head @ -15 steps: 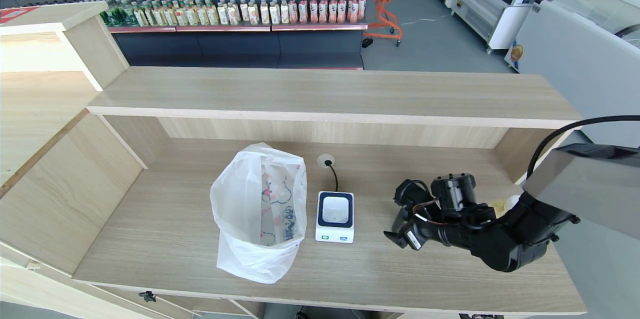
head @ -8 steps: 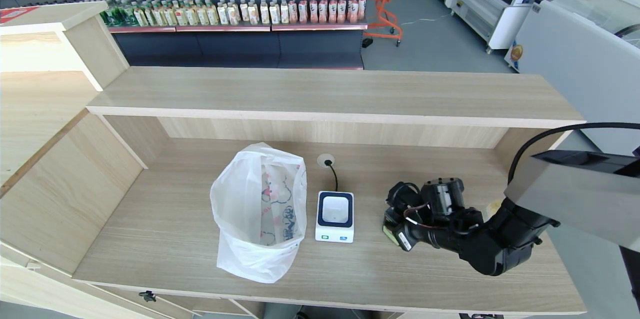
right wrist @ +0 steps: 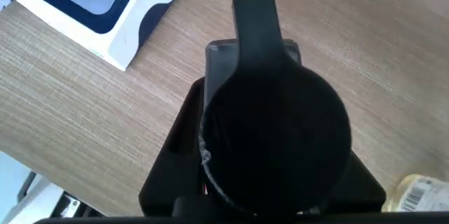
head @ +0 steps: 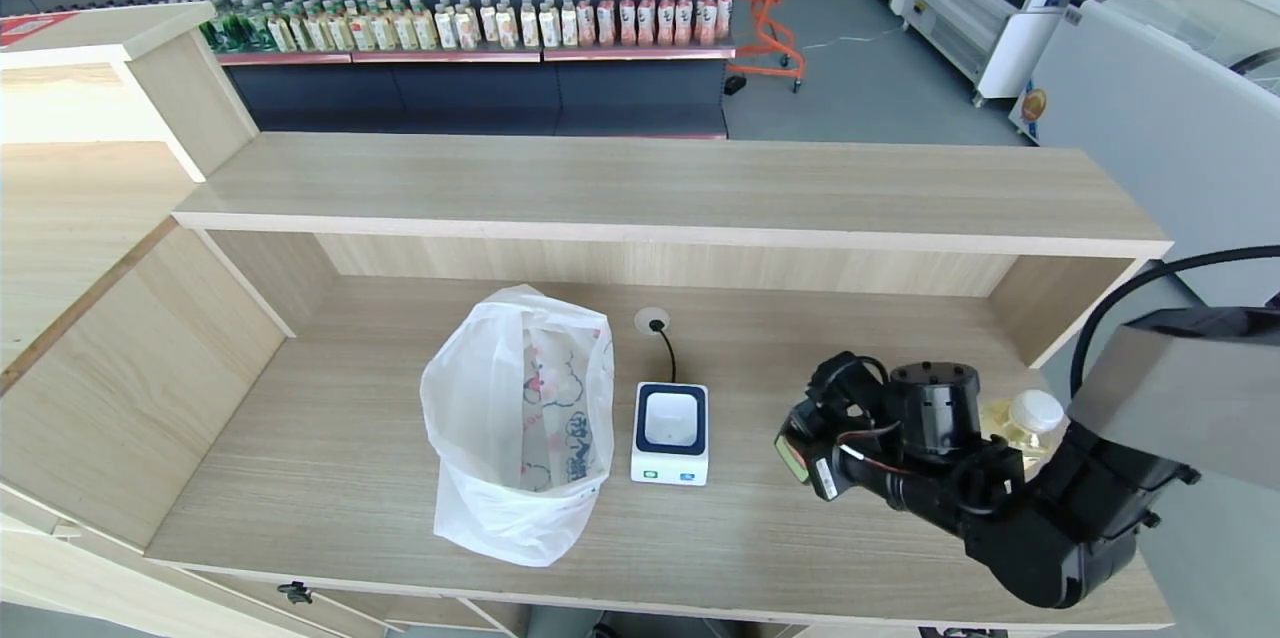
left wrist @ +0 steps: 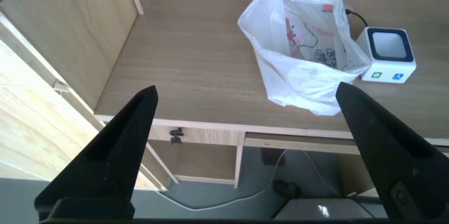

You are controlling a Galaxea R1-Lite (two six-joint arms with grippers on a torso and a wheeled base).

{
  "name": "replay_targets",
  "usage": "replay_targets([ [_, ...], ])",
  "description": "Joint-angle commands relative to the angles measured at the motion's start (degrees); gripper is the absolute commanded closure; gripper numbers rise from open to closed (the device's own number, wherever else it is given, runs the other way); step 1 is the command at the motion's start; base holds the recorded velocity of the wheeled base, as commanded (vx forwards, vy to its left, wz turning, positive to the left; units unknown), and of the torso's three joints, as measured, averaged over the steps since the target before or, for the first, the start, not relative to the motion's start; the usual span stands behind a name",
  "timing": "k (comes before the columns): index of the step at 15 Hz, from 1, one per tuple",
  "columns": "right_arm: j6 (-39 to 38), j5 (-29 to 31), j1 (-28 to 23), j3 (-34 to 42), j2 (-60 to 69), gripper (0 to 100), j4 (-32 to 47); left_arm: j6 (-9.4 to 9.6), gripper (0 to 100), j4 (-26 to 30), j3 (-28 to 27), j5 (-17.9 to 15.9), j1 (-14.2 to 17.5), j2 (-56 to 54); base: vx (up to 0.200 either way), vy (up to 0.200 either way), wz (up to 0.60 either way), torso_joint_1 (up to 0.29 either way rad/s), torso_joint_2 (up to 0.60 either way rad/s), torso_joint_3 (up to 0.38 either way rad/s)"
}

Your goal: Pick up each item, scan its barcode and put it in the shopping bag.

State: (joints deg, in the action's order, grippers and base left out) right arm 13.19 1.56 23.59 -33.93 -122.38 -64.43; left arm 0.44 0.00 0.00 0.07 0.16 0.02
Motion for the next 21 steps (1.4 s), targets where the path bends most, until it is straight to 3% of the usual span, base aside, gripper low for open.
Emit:
replay_targets([
  [1, 0.1, 5.0, -2.7, 11.3, 18.5, 100, -3.2, 0.00, 0, 0.0, 0.0, 0.0, 0.0, 0.0, 0.000, 0.000, 0.00, 0.000, 0.00, 0.000],
  [2, 1.2, 7.3, -2.6, 11.0, 21.1, 100, -2.3, 0.00, 0, 0.0, 0.0, 0.0, 0.0, 0.0, 0.000, 0.000, 0.00, 0.000, 0.00, 0.000],
  [5, 20.5, 8.4, -2.7, 11.6, 25.5, 100, -2.5, 0.00, 0, 0.0, 0.0, 0.0, 0.0, 0.0, 0.000, 0.000, 0.00, 0.000, 0.00, 0.000],
  [9, 30.8, 1.3, -1.8, 12.0, 26.3, 100, -1.0, 0.00, 0, 0.0, 0.0, 0.0, 0.0, 0.0, 0.000, 0.000, 0.00, 0.000, 0.00, 0.000],
  [10, 38.8, -3.4, -1.6, 12.0, 26.4, 100, -0.4, 0.00, 0, 0.0, 0.0, 0.0, 0.0, 0.0, 0.000, 0.000, 0.00, 0.000, 0.00, 0.000],
  [11, 51.4, -15.6, -2.3, 12.0, 26.2, 100, 1.6, 0.00, 0, 0.0, 0.0, 0.0, 0.0, 0.0, 0.000, 0.000, 0.00, 0.000, 0.00, 0.000],
  [12, 58.3, -20.2, -3.0, 11.9, 26.1, 100, 2.4, 0.00, 0, 0.0, 0.0, 0.0, 0.0, 0.0, 0.000, 0.000, 0.00, 0.000, 0.00, 0.000],
  [13, 76.0, -30.9, -4.0, 11.7, 25.8, 100, 4.7, 0.00, 0, 0.0, 0.0, 0.0, 0.0, 0.0, 0.000, 0.000, 0.00, 0.000, 0.00, 0.000],
  [14, 83.0, -36.8, -3.7, 11.6, 25.4, 100, 5.0, 0.00, 0, 0.0, 0.0, 0.0, 0.0, 0.0, 0.000, 0.000, 0.00, 0.000, 0.00, 0.000],
  [15, 95.5, -47.5, -2.1, 11.4, 24.5, 100, 5.9, 0.00, 0, 0.0, 0.0, 0.0, 0.0, 0.0, 0.000, 0.000, 0.00, 0.000, 0.00, 0.000],
  [17, 109.5, -54.2, -0.4, 11.3, 22.7, 100, 12.7, 0.00, 0, 0.0, 0.0, 0.0, 0.0, 0.0, 0.000, 0.000, 0.00, 0.000, 0.00, 0.000],
  [19, 121.9, -56.2, -0.2, 11.3, 23.0, 100, 19.7, 0.00, 0, 0.0, 0.0, 0.0, 0.0, 0.0, 0.000, 0.000, 0.00, 0.000, 0.00, 0.000],
  [21, 128.3, -59.4, 2.2, 11.3, 22.4, 100, 21.7, 0.00, 0, 0.0, 0.0, 0.0, 0.0, 0.0, 0.000, 0.000, 0.00, 0.000, 0.00, 0.000],
])
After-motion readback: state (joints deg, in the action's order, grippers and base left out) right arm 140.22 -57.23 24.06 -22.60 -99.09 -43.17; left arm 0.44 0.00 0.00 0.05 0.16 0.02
